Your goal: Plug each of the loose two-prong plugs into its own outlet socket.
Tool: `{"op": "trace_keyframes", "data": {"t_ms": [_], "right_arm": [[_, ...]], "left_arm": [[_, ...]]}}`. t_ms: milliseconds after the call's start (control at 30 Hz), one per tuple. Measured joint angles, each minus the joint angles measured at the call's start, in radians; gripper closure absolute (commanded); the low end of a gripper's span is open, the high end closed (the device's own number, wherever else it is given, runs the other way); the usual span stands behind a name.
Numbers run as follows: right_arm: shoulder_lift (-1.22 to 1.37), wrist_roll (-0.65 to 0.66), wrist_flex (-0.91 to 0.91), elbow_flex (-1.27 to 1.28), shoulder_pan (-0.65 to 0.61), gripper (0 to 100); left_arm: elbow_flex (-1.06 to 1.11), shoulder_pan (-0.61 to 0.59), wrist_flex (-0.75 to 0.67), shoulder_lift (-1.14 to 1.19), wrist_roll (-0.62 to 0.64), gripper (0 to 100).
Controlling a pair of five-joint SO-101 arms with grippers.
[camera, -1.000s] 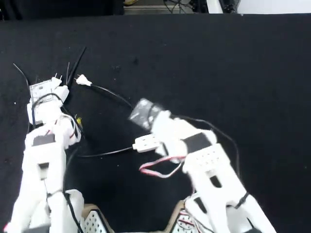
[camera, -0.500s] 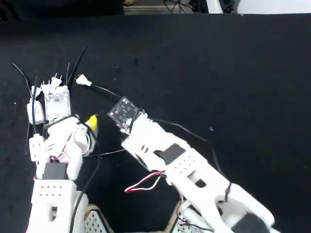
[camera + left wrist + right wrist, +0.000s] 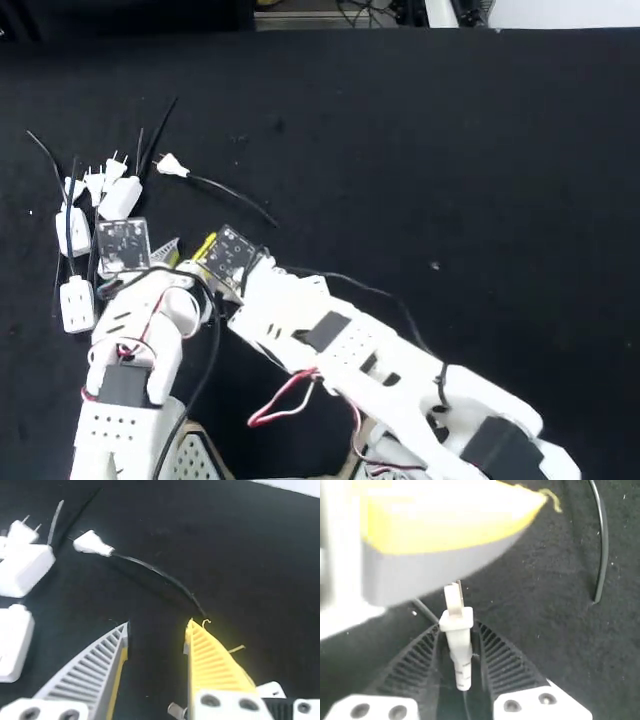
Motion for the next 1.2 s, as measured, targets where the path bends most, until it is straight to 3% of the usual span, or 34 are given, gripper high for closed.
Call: {"op": "trace_keyframes", "data": {"t_ms": [400,1200], "right_arm": [[-0.433,0.0,-0.002,0.209,-0.003,98.8],[-0.89,-0.011,0.137,0.354,-0.005,98.7]], "left_arm": [[0.02,0.038,0.003,-0.035,-0.041,82],[0.02,0.049,0.012,-0.048,-0.063,82]]}}
